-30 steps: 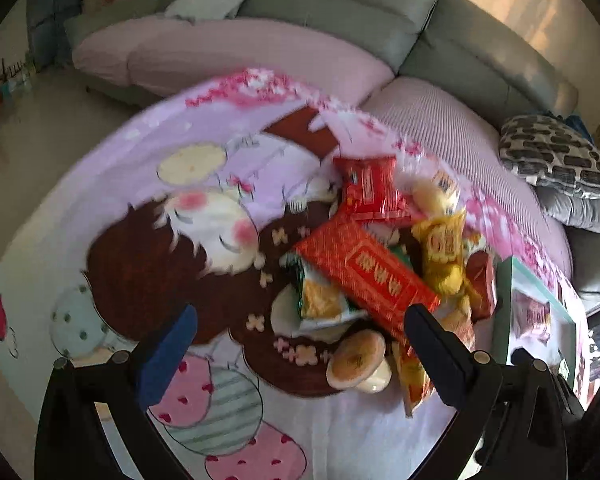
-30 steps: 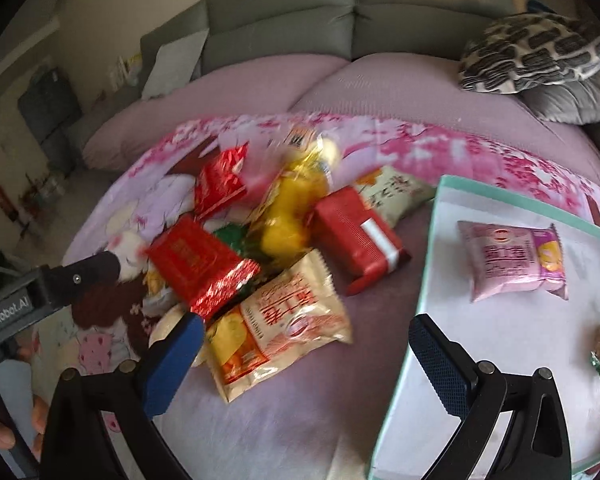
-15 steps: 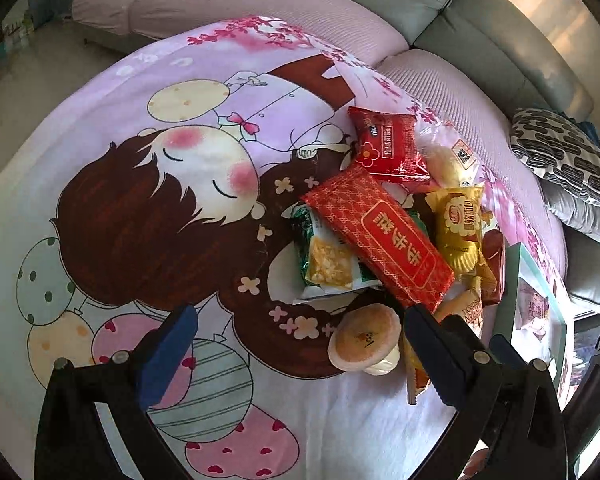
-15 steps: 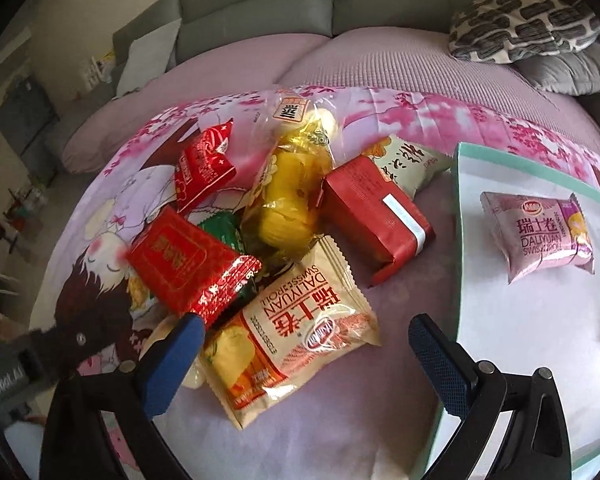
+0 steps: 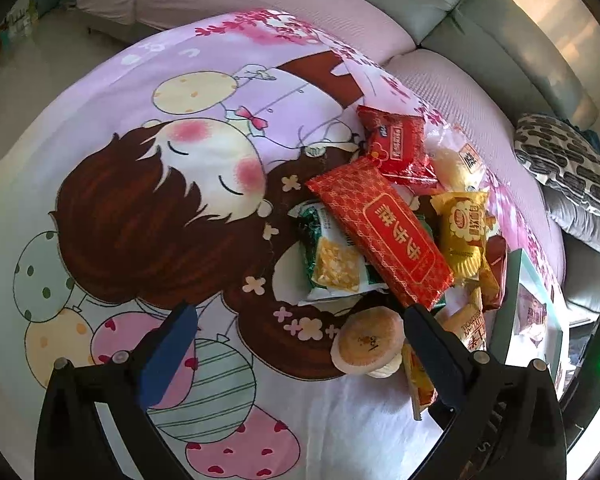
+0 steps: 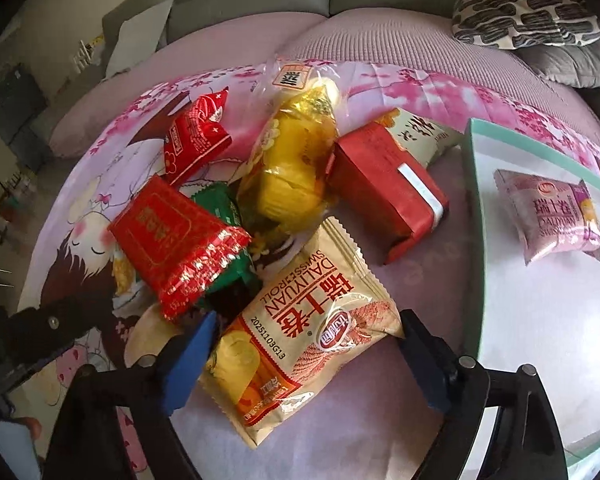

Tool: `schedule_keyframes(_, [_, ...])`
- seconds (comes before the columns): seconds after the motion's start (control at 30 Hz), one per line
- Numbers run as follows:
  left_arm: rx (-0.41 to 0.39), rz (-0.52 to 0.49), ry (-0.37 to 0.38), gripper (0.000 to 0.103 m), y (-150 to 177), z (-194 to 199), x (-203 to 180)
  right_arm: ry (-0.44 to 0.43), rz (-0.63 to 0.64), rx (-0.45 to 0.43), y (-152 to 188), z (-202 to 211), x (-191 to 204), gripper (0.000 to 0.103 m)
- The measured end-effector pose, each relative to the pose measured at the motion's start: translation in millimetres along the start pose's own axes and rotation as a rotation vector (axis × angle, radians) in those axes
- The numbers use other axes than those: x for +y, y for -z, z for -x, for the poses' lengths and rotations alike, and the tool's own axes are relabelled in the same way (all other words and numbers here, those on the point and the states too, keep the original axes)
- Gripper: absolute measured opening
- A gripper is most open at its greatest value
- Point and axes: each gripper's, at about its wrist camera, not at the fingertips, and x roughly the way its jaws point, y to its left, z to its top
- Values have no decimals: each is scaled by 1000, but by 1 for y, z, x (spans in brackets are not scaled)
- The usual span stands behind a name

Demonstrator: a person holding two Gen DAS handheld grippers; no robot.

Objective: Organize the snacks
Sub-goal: 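Grasp the pudding cup with left gripper while right gripper grasps yellow Daliyuan bag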

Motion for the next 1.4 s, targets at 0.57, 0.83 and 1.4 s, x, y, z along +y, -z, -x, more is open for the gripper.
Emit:
schedule_keyframes(0.57, [134,-138,25,95,16,-32,-37,-50,57,28,25,23,-6,78])
schedule_keyframes(0.83, [122,-197,2,71,21,-37,-53,-52,77,37,28,23,-5,78])
schedule_keyframes(1.4, [101,-233,56,51,26,-35,-77,-53,82,40,27,21,-6,61])
